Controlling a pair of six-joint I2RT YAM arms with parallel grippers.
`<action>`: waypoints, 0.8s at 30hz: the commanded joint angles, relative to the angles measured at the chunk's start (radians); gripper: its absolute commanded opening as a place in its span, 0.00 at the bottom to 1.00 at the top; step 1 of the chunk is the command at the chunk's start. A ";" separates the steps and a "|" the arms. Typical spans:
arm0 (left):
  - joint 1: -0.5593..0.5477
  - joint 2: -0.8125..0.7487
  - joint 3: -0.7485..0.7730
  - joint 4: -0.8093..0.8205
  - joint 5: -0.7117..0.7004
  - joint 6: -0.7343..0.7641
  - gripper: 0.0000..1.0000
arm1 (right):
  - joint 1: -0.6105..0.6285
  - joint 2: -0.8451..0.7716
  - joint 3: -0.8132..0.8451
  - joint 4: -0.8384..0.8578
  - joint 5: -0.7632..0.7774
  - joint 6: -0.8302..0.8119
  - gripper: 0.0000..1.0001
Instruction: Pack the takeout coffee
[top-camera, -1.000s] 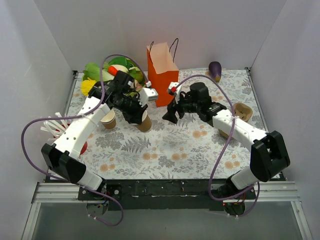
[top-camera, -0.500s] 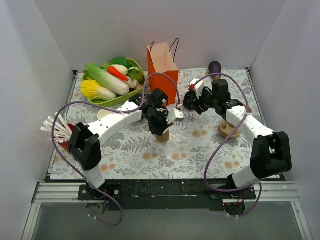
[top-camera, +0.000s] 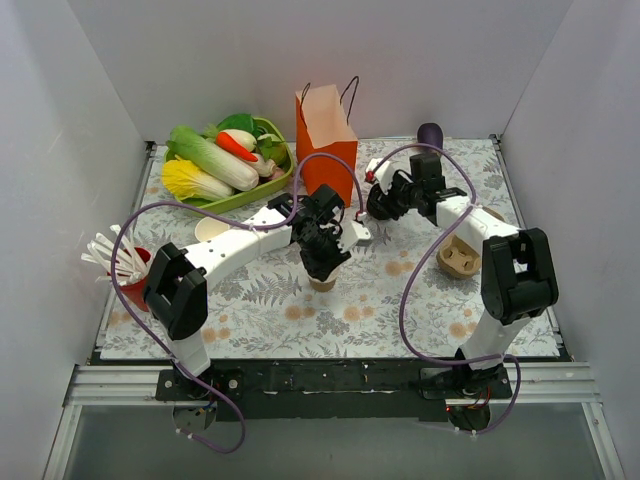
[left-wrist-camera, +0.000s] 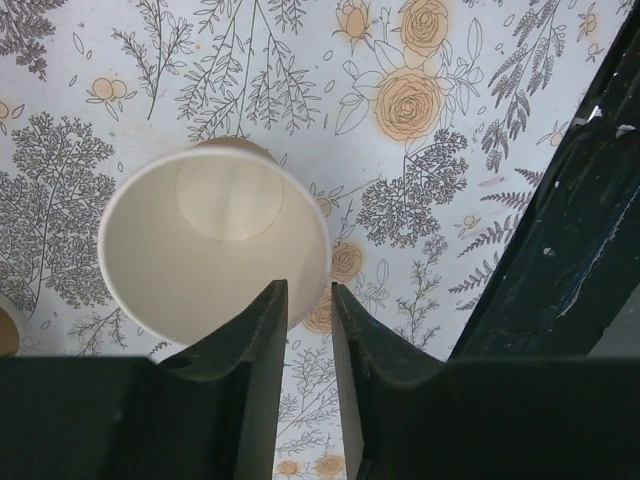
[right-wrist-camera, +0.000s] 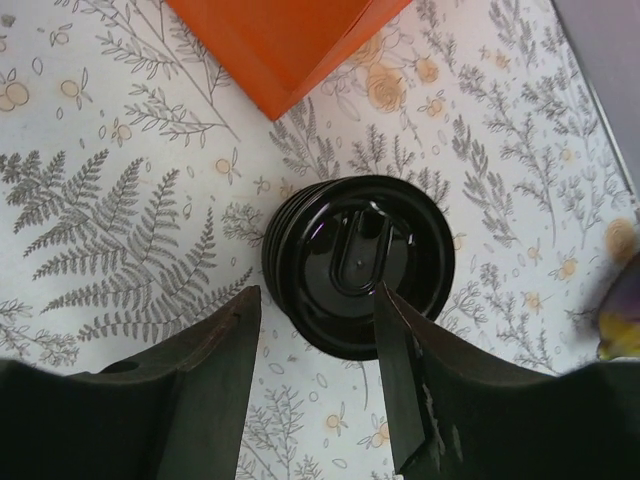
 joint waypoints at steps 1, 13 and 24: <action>-0.004 -0.008 0.002 0.021 0.036 -0.040 0.27 | -0.004 0.033 0.073 0.073 -0.026 -0.029 0.56; 0.184 -0.075 0.127 0.136 0.111 -0.256 0.40 | -0.002 0.114 0.182 -0.046 -0.086 -0.042 0.54; 0.303 -0.114 0.107 0.158 0.094 -0.305 0.41 | -0.002 0.146 0.206 -0.094 -0.084 -0.039 0.53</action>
